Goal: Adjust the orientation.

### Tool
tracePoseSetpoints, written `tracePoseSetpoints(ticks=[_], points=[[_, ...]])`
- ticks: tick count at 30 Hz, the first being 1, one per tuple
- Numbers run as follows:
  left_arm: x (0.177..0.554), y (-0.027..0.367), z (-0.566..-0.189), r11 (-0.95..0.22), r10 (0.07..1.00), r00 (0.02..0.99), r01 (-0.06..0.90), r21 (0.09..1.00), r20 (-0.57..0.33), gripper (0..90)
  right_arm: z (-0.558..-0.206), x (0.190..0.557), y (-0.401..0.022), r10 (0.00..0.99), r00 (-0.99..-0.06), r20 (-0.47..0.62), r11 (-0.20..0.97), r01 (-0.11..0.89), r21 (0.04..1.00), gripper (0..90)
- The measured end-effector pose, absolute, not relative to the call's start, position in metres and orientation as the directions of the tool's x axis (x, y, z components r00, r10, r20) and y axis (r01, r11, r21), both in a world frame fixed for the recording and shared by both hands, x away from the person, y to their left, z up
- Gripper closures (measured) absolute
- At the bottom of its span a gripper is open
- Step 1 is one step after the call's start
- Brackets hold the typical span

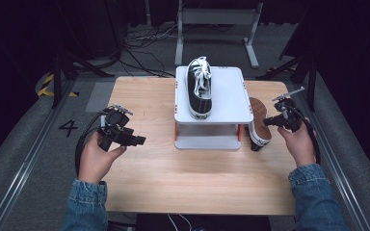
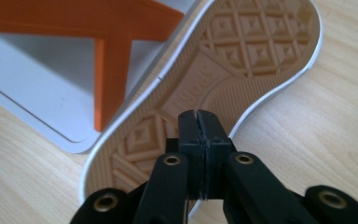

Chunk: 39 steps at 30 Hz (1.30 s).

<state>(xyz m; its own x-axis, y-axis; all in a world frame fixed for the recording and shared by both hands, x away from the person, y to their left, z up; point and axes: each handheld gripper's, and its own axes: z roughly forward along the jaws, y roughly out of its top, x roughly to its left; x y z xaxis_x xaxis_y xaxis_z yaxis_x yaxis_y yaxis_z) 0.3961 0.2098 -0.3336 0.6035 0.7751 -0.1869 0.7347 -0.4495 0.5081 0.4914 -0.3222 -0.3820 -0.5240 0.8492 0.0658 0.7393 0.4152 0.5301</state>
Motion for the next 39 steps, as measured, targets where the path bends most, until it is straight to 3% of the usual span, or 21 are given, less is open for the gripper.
tracePoseSetpoints(ticks=[12, 19, 23, 28, 32, 34, 39], points=[[0.398, 0.213, -0.337, -0.446, 0.78, 0.595, 0.744, 0.498, -0.191, 38.3, -0.399, 0.493, -0.35, 0.87, -0.473, 0.139, 0.345, 0.785, 0.514, 88.1], [0.408, 0.206, -0.338, -0.46, 0.767, 0.611, 0.736, 0.496, -0.195, 38.2, -0.419, 0.487, -0.37, 0.923, -0.375, 0.089, 0.302, 0.846, 0.439, 84.5], [0.413, 0.2, -0.339, -0.476, 0.754, 0.627, 0.728, 0.493, -0.197, 37.9, -0.425, 0.484, -0.386, 0.939, -0.328, 0.104, 0.253, 0.863, 0.438, 73.6], [0.414, 0.198, -0.34, -0.486, 0.752, 0.63, 0.728, 0.483, -0.194, 37.8, -0.407, 0.474, -0.393, 0.955, -0.286, 0.082, 0.21, 0.845, 0.491, 56.4], [0.409, 0.201, -0.341, -0.478, 0.758, 0.623, 0.732, 0.485, -0.193, 37.8, -0.385, 0.469, -0.385, 0.951, -0.299, 0.077, 0.207, 0.804, 0.557, 41.5], [0.406, 0.203, -0.342, -0.473, 0.764, 0.616, 0.737, 0.483, -0.192, 37.9, -0.379, 0.47, -0.377, 0.947, -0.307, 0.092, 0.2, 0.792, 0.577, 38.5], [0.397, 0.211, -0.343, -0.455, 0.78, 0.596, 0.75, 0.479, -0.191, 37.9, -0.376, 0.48, -0.356, 0.955, -0.29, 0.068, 0.203, 0.801, 0.564, 26.4]])
